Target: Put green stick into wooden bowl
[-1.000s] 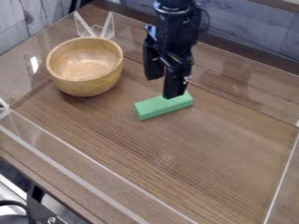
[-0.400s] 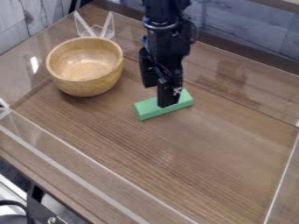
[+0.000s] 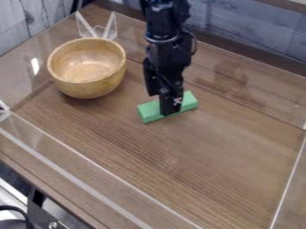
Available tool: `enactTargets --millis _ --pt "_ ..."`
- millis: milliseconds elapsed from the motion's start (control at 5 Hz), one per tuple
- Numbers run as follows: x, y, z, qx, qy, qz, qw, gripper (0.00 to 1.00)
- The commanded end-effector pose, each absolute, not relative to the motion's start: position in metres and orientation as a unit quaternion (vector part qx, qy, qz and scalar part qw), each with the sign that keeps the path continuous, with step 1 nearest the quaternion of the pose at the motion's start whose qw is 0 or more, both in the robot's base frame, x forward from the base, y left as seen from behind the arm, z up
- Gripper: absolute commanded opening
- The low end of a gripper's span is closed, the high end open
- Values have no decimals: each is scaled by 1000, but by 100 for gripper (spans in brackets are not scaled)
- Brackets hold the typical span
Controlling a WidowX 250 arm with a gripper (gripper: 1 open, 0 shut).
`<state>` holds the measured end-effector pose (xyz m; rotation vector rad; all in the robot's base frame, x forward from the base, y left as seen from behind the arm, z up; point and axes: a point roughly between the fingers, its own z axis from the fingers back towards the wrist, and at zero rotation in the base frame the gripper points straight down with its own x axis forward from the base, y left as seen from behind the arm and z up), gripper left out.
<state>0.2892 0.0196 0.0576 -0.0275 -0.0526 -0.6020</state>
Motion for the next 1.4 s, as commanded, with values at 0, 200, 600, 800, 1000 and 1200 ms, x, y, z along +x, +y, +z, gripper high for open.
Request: enactTargets --millis 0,200,600,800,1000,1200 --pt "295 24 60 -9 -43 -296 954 100" --pt "297 29 54 -8 -43 -287 957 100" --pt "300 28 31 -7 -41 -277 960 100" --pt "302 24 29 -7 -43 -270 962 0" --pt "288 28 26 -15 -47 -265 963 0" --pt "276 34 26 -24 -48 -256 965 0"
